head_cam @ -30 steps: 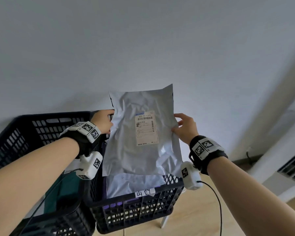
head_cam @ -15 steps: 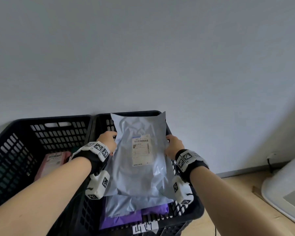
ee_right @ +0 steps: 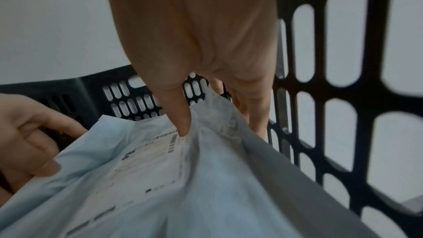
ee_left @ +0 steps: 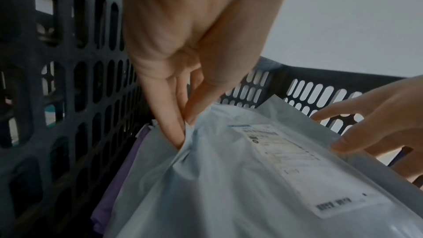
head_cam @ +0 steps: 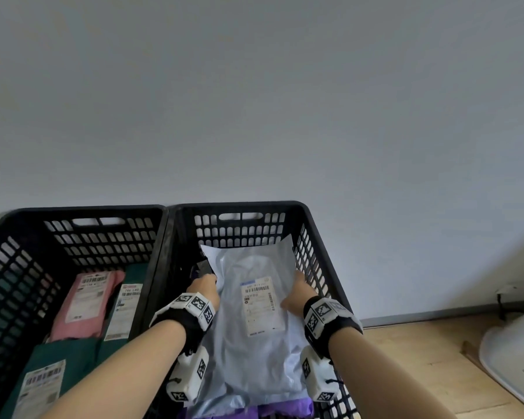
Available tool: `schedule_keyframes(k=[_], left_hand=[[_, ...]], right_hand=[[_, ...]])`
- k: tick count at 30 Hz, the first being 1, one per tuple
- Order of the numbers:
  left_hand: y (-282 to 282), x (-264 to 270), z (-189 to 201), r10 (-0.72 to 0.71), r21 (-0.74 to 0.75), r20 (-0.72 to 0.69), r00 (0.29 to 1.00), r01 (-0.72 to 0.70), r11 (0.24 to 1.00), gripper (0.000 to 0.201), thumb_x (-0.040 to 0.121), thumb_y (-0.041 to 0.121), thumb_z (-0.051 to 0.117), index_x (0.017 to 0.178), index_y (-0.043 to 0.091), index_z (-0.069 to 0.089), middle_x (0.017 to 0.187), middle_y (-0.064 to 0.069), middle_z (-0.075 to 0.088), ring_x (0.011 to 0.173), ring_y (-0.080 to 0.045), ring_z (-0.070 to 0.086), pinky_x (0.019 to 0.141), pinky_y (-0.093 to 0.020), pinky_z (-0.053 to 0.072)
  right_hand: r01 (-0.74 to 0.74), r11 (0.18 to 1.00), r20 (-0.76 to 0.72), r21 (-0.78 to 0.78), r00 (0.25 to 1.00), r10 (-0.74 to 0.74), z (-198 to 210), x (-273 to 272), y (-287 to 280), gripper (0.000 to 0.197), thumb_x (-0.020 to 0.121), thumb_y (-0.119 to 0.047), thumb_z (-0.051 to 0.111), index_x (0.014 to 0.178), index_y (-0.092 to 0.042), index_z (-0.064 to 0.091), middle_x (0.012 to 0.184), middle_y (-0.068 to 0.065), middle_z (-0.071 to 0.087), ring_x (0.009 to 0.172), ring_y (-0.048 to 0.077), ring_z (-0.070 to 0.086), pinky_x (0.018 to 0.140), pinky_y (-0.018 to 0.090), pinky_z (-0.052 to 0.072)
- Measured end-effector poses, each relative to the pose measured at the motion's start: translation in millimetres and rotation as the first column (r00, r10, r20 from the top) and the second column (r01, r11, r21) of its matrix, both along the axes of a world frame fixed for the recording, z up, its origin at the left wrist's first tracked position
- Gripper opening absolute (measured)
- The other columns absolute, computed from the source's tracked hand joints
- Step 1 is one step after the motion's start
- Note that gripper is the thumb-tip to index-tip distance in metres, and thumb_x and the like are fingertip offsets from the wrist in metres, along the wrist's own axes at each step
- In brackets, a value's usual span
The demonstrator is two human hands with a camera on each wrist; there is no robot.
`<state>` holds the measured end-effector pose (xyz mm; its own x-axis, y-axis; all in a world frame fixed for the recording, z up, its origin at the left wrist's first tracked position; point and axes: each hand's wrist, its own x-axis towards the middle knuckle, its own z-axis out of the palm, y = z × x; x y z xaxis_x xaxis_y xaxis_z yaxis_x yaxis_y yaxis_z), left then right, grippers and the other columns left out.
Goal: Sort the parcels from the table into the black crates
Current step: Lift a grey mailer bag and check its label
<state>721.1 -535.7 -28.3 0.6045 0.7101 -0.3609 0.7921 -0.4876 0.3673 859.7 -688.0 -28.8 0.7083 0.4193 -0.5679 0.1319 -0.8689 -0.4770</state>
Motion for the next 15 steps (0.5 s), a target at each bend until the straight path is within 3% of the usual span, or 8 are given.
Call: schedule_keyframes(k=[3, 7, 11, 13, 15], left_hand=[[3, 1, -17, 0.018, 0.014, -0.016, 1.0, -0.018, 1.0, 0.031, 0.09, 0.006, 0.041, 0.117, 0.01, 0.056, 0.116, -0.012, 0.061, 0.104, -0.031, 0.061, 0.083, -0.03, 0.046], [3, 4, -33, 0.055, -0.015, -0.02, 0.998, -0.055, 0.998, 0.025, 0.089, 0.01, 0.043, 0.112, 0.013, 0.053, 0.11, -0.012, 0.063, 0.1, -0.033, 0.062, 0.08, -0.033, 0.049], [3, 5, -43, 0.143, 0.001, 0.079, 0.987, -0.143, 0.99, 0.023, 0.09, 0.008, 0.046, 0.113, 0.013, 0.048, 0.107, -0.014, 0.063, 0.098, -0.036, 0.062, 0.077, -0.036, 0.049], [2, 3, -48, 0.19, -0.012, 0.17, 0.967, -0.191, 0.982, 0.034, 0.088, 0.006, 0.047, 0.121, 0.013, 0.046, 0.119, -0.014, 0.058, 0.106, -0.035, 0.057, 0.081, -0.037, 0.048], [-2, 0, -53, 0.198, -0.023, 0.217, 0.956, -0.197, 0.98, 0.05, 0.087, 0.005, 0.05, 0.136, 0.014, 0.039, 0.138, -0.014, 0.041, 0.122, -0.033, 0.046, 0.093, -0.038, 0.044]], right_hand=[[0.014, 1.0, -0.035, -0.026, 0.999, -0.015, -14, -1, 6, 0.088, 0.087, -0.003, 0.057, 0.151, -0.021, -0.001, 0.141, 0.021, 0.04, 0.115, 0.03, 0.056, 0.094, 0.039, 0.051], [0.062, 0.998, -0.066, -0.017, 0.996, -0.063, -38, 1, 13, 0.096, 0.084, -0.001, 0.057, 0.151, -0.025, -0.006, 0.146, 0.022, 0.033, 0.115, 0.03, 0.055, 0.095, 0.041, 0.05], [0.101, 0.995, -0.049, -0.014, 0.994, -0.102, -43, 3, 17, 0.093, 0.084, -0.001, 0.056, 0.152, -0.02, -0.004, 0.148, 0.021, 0.03, 0.124, 0.032, 0.048, 0.101, 0.045, 0.046], [0.069, 0.997, -0.034, -0.024, 0.997, -0.07, -43, 3, 16, 0.091, 0.086, -0.001, 0.055, 0.152, -0.017, -0.006, 0.15, 0.021, 0.025, 0.128, 0.032, 0.045, 0.104, 0.042, 0.044], [0.034, 0.999, -0.031, -0.036, 0.999, -0.035, -43, 0, 15, 0.093, 0.087, -0.001, 0.055, 0.152, -0.016, -0.009, 0.155, 0.019, 0.014, 0.134, 0.032, 0.038, 0.108, 0.04, 0.04]])
